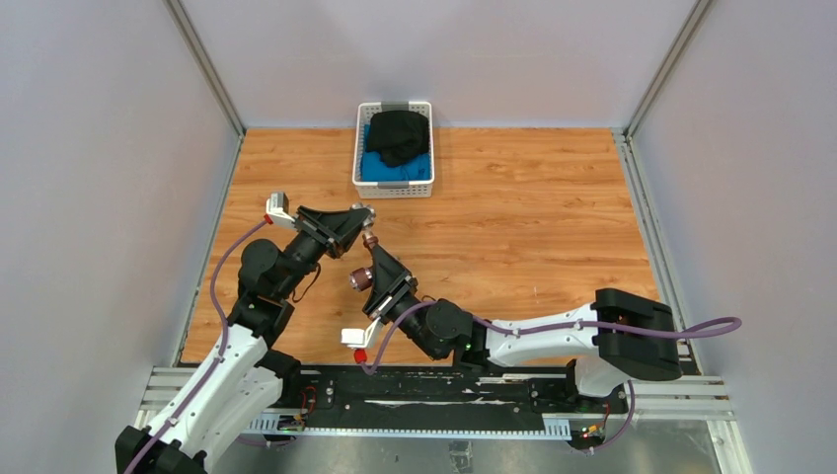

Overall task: Install the water faucets
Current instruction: Install the water faucet onto the adaptor.

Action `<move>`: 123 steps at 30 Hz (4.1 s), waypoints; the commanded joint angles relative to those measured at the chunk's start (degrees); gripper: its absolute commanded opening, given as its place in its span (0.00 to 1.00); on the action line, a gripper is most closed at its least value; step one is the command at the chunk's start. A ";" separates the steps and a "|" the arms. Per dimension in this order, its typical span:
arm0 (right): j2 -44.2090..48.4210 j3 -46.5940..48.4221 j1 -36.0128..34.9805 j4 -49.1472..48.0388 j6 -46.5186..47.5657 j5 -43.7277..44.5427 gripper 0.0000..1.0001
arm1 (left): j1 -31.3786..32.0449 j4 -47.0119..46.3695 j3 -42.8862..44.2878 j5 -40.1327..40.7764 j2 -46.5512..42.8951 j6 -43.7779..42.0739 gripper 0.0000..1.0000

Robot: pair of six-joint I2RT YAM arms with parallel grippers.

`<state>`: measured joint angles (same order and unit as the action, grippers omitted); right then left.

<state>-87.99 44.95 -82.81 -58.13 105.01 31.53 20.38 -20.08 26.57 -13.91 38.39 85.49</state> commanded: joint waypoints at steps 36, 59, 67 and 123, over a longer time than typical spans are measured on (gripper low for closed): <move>0.66 3.85 2.47 5.42 -3.64 2.31 0.00 | -0.17 2.25 5.20 -2.88 0.44 -5.17 0.00; -3.36 5.94 2.57 0.08 -4.92 5.36 0.00 | -0.12 6.79 6.17 -3.54 -2.69 -7.79 0.00; -4.10 6.49 2.49 -3.95 -9.04 4.51 0.00 | -0.09 2.02 4.56 -4.43 -3.94 -4.40 0.00; -1.89 4.12 8.36 -18.25 -85.22 2.69 0.00 | -0.08 -28.55 -11.18 3.67 -7.05 2.15 0.00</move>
<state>-91.88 50.19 -78.61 -73.78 30.59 31.86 19.35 -41.69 15.40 -6.96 32.47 87.26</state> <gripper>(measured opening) 0.287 0.288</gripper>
